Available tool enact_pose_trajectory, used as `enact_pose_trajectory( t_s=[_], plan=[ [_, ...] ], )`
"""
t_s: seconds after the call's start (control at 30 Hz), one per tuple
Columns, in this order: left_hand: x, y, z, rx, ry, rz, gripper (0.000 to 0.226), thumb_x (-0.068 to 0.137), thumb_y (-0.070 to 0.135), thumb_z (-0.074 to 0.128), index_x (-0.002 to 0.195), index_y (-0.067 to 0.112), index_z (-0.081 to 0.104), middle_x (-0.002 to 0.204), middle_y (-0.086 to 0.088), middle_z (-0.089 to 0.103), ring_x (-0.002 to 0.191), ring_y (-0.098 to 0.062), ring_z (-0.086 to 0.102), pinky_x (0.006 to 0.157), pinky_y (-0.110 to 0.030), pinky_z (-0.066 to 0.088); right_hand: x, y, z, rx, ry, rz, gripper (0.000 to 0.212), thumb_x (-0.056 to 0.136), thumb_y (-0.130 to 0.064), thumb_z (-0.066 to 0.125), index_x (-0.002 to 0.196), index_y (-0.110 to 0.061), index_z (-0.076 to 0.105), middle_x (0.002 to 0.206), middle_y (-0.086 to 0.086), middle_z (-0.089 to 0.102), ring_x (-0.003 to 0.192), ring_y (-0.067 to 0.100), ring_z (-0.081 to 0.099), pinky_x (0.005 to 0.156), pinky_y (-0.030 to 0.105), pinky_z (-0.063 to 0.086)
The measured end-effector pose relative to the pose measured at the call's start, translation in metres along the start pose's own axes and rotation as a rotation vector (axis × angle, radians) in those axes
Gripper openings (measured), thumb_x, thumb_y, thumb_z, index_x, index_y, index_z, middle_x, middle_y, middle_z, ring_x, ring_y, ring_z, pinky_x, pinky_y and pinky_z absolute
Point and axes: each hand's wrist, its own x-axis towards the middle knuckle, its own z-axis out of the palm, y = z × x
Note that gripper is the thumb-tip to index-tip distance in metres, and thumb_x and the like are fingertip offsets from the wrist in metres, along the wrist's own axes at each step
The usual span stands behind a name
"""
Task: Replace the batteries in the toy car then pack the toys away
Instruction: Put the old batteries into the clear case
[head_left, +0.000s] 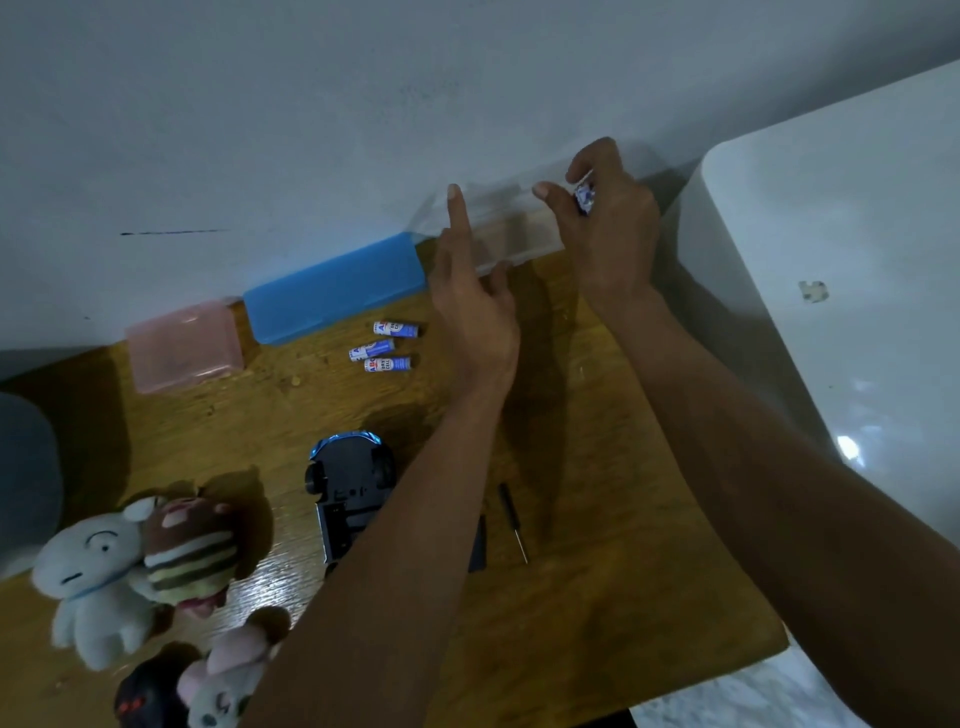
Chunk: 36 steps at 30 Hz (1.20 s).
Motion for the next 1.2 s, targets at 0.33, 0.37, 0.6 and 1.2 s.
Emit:
enact_pose_trajectory(
  t_s=[0.33, 0.37, 0.6, 1.2],
  plan=[
    [0.010, -0.007, -0.004, -0.058, -0.126, -0.038, 0.098, 0.087, 0.000, 0.073, 0.162, 0.027, 0.015, 0.115, -0.005, 0.061, 0.098, -0.017, 0.060, 0.082, -0.023, 0.056, 0.015, 0.025, 0.030, -0.324, 0.036, -0.464, 0.049, 0.092, -0.062, 0.058, 0.074, -0.019, 0.072, 0.068, 0.004, 0.063, 0.064, 0.023, 0.060, 0.048, 0.026, 0.031],
    [0.010, -0.007, -0.003, -0.051, -0.119, -0.039, 0.099, 0.087, 0.000, 0.073, 0.162, 0.027, 0.016, 0.116, -0.005, 0.062, 0.099, -0.017, 0.060, 0.084, -0.026, 0.057, 0.018, 0.026, 0.032, -0.318, 0.008, -0.480, 0.052, 0.094, -0.062, 0.053, 0.077, -0.018, 0.074, 0.072, 0.005, 0.066, 0.071, 0.025, 0.061, 0.051, 0.029, 0.038],
    [0.008, -0.005, -0.001, -0.056, -0.087, -0.071, 0.097, 0.087, -0.002, 0.072, 0.162, 0.028, 0.018, 0.128, -0.004, 0.061, 0.112, -0.015, 0.059, 0.094, -0.024, 0.054, 0.007, 0.025, 0.033, -0.349, -0.161, -0.413, 0.052, 0.104, -0.051, 0.038, 0.096, -0.010, 0.068, 0.092, 0.011, 0.064, 0.096, 0.029, 0.055, 0.076, 0.043, 0.048],
    [0.009, -0.008, 0.000, -0.060, -0.091, -0.082, 0.098, 0.087, -0.004, 0.072, 0.162, 0.030, 0.018, 0.113, 0.011, 0.051, 0.100, -0.011, 0.057, 0.081, -0.016, 0.048, -0.009, 0.021, 0.025, -0.393, -0.131, -0.420, 0.039, 0.102, -0.047, 0.042, 0.102, -0.012, 0.058, 0.101, 0.011, 0.060, 0.096, 0.030, 0.053, 0.082, 0.045, 0.044]
  ],
)
